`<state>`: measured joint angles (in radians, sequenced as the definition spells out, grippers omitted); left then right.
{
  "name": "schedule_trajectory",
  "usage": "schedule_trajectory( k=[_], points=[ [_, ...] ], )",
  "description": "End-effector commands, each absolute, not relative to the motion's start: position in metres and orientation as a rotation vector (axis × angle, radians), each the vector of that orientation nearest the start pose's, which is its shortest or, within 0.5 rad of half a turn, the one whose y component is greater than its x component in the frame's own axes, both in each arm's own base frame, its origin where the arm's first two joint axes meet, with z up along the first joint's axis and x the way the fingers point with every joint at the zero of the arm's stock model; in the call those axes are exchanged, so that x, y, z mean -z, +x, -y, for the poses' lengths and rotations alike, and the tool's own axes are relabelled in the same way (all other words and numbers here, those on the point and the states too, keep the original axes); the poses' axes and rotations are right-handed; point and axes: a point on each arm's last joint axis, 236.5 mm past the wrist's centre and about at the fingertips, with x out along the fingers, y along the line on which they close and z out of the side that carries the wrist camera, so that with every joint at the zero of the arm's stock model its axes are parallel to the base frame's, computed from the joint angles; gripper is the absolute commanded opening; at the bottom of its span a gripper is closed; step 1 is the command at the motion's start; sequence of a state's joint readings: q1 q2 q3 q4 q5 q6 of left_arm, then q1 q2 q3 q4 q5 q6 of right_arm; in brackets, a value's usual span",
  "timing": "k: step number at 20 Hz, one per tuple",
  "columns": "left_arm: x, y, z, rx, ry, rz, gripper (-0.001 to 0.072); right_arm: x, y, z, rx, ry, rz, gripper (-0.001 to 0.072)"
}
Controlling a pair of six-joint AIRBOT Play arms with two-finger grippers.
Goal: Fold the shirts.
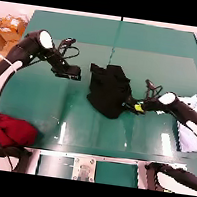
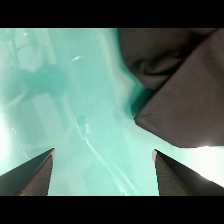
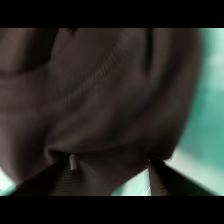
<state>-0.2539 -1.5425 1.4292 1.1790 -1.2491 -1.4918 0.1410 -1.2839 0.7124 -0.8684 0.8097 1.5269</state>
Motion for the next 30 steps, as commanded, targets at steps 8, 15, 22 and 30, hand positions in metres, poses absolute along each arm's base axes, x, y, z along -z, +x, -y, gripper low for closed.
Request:
schedule_trajectory(
  k=[8, 15, 22, 30],
  points=[
    [0.001, 0.432, 0.192, 0.456, -0.179, -1.244, 0.0719, 0.092, 0.322, -0.078, -0.188, 0.395, -1.490, 0.0012],
    [0.013, 0.473, 0.267, 0.571, -0.477, -1.100, 0.0719, 0.080, 0.357, 0.059, 0.076, 0.426, -1.311, 0.0014],
    [0.075, 0.464, 0.343, 0.588, -0.589, -1.132, 0.0719, 0.063, 0.385, 0.059, 0.060, 0.437, -1.202, 0.0014],
    [0.078, 0.470, 0.338, 0.594, -0.527, -1.090, 0.0018, 0.052, 0.397, 0.059, 0.057, 0.452, -1.160, 0.0014]
  ],
)
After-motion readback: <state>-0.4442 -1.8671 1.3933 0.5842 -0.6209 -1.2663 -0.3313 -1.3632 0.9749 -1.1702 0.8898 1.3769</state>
